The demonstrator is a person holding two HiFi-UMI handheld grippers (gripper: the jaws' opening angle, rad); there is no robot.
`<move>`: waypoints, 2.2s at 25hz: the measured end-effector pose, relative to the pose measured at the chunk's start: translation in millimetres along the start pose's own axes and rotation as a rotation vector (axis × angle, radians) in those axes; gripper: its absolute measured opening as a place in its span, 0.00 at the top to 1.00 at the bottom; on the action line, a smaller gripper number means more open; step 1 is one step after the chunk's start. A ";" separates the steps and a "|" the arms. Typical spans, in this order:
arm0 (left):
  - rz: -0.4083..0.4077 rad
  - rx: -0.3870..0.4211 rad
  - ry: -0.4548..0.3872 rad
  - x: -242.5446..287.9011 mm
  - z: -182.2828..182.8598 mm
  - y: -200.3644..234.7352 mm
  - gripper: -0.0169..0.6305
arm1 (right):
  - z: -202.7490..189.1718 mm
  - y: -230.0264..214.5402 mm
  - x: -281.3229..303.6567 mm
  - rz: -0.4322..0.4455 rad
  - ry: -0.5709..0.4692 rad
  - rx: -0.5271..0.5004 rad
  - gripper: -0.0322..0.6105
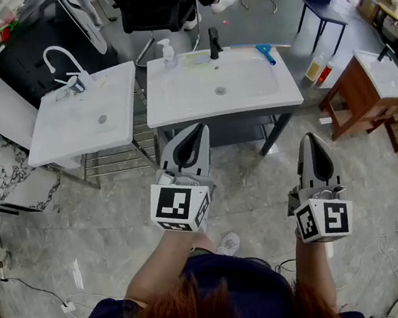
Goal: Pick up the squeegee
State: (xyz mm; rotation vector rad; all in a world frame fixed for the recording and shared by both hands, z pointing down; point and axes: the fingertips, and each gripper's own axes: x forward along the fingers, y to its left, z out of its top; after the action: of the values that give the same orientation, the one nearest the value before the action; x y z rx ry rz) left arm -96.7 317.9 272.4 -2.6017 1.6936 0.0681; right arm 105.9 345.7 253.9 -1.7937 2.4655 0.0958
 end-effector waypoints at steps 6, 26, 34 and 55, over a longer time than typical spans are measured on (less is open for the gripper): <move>0.007 -0.008 -0.001 -0.5 -1.3 -4.2 0.94 | -3.2 -3.0 -0.9 0.015 0.022 0.025 0.93; -0.045 -0.029 -0.003 142.5 -7.7 71.7 0.94 | -23.1 -31.0 145.0 -0.024 0.029 0.040 0.85; -0.117 -0.030 0.018 237.8 -18.2 132.0 0.94 | -32.6 -42.8 251.6 -0.076 0.030 0.035 0.65; -0.184 -0.069 0.023 364.6 -43.9 177.5 0.94 | -65.8 -86.9 376.9 -0.096 0.049 0.044 0.47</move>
State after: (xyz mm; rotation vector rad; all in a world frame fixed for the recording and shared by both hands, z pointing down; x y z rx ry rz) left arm -110.9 -89.2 294.4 -2.8057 1.4758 0.0937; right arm 70.9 -44.4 278.0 -1.9148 2.3886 -0.0092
